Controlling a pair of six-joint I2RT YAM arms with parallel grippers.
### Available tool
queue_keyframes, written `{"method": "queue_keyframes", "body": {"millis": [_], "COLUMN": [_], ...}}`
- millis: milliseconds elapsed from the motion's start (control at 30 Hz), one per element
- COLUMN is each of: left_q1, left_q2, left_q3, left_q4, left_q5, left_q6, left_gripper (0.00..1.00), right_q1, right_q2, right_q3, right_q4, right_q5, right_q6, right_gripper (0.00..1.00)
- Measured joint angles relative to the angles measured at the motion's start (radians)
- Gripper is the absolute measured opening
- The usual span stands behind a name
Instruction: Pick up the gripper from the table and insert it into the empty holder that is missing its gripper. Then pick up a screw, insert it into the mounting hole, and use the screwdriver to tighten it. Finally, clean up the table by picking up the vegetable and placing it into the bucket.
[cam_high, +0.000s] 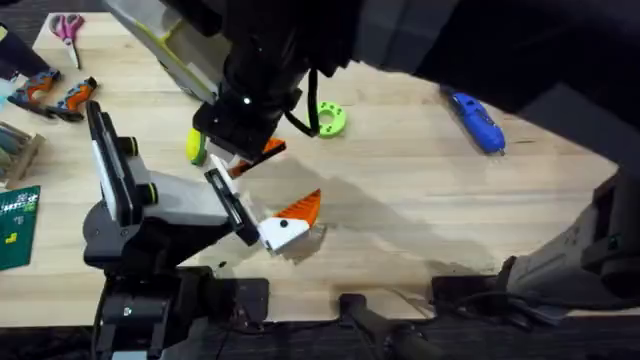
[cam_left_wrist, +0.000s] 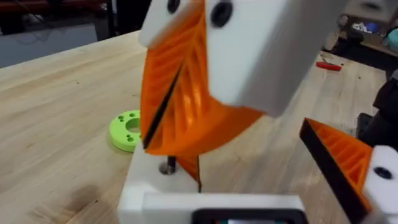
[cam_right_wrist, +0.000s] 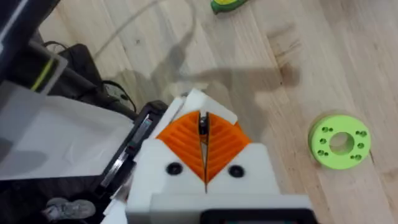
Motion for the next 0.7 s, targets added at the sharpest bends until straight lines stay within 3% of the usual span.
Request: {"method": "queue_keyframes", "body": {"millis": [700], "left_q1": [0.000], "left_q2": [0.000], "left_q3": [0.000], "left_q4": [-0.002], "left_q5": [0.006], "left_q6": [-0.007], "left_gripper": [0.986], "right_q1": [0.001], "right_q2": [0.021], "right_q3": [0.009], "right_q4": [0.008], "right_q5": [0.011], "right_q6": [0.000], "right_gripper": [0.006]}}
